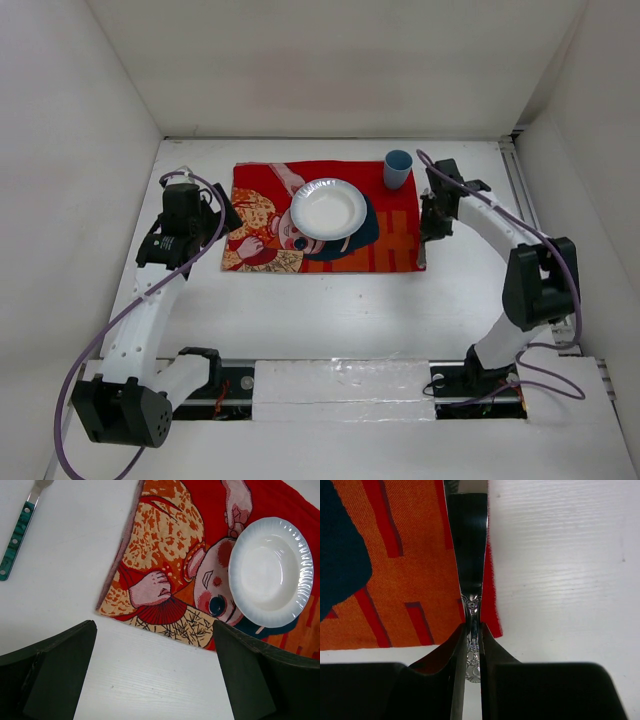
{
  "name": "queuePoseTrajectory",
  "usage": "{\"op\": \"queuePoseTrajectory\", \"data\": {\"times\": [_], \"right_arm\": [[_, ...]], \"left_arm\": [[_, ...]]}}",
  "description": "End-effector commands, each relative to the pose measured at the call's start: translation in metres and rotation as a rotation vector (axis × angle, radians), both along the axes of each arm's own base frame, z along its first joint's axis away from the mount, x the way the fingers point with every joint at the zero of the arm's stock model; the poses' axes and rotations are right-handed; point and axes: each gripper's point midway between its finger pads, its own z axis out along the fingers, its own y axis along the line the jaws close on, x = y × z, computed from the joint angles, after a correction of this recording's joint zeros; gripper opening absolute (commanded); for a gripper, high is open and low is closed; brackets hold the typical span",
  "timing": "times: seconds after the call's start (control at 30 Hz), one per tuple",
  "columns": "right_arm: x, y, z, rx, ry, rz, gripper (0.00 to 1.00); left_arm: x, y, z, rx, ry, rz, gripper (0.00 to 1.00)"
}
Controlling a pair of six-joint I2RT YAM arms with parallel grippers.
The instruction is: Set the dinner table for one person
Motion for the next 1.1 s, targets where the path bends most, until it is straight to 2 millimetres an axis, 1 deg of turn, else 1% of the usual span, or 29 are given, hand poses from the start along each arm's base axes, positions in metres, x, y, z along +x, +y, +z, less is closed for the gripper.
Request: {"op": "queuePoseTrajectory", "data": {"times": [0.0,0.03,0.07,0.1,0.13,0.17,0.23,0.3,0.33,0.37,0.5,0.67,0.7,0.73,0.83,0.97,1.0,1.07], "right_arm": [[0.008,0.021,0.007,0.013,0.004,0.071,0.0],[0.009,0.03,0.004,0.015,0.019,0.101,0.0],[0.013,0.031,0.003,0.01,0.018,0.113,0.0],[0.014,0.037,0.002,0.009,0.02,0.126,0.0],[0.017,0.038,0.002,0.01,0.017,0.127,0.0],[0.016,0.041,-0.003,0.007,0.032,0.136,0.0],[0.018,0.042,-0.006,0.005,0.039,0.136,0.0],[0.024,0.043,-0.01,0.004,0.044,0.136,0.0],[0.022,0.048,-0.014,0.009,0.056,0.148,0.0],[0.026,0.049,-0.012,0.011,0.05,0.148,0.0],[0.031,0.049,-0.016,-0.001,0.06,0.145,0.0],[0.033,0.05,-0.021,-0.003,0.071,0.145,0.0],[0.036,0.051,-0.024,-0.002,0.068,0.145,0.0],[0.033,0.05,-0.027,-0.005,0.077,0.144,0.0],[0.034,0.05,-0.034,-0.007,0.087,0.144,0.0],[0.036,0.051,-0.037,-0.007,0.086,0.144,0.0],[0.035,0.051,-0.042,-0.01,0.097,0.144,0.0],[0.039,0.052,-0.038,-0.007,0.086,0.144,0.0]], "left_arm": [[0.005,0.001,0.015,0.002,-0.052,-0.004,1.0],[0.007,0.001,0.016,0.002,-0.061,-0.004,1.0],[0.007,0.001,0.016,0.002,-0.061,-0.004,1.0],[0.006,-0.001,0.016,-0.004,-0.061,-0.012,1.0],[0.006,-0.001,0.016,-0.004,-0.061,-0.012,1.0],[0.006,-0.001,0.016,-0.004,-0.061,-0.012,1.0],[0.006,-0.001,0.016,-0.004,-0.061,-0.012,1.0],[0.006,-0.001,0.016,-0.004,-0.061,-0.012,1.0],[0.006,-0.001,0.016,-0.004,-0.061,-0.012,1.0],[0.006,-0.002,0.016,-0.009,-0.06,-0.019,1.0],[0.006,-0.003,0.016,-0.009,-0.06,-0.019,1.0],[0.006,-0.003,0.016,-0.009,-0.06,-0.019,1.0],[0.006,-0.003,0.016,-0.009,-0.06,-0.019,1.0],[0.006,-0.003,0.016,-0.009,-0.06,-0.019,1.0],[0.006,-0.003,0.016,-0.009,-0.06,-0.019,1.0],[0.006,-0.003,0.016,-0.009,-0.06,-0.019,1.0],[0.006,-0.003,0.016,-0.009,-0.06,-0.019,1.0],[0.006,-0.003,0.016,-0.009,-0.06,-0.019,1.0]]}}
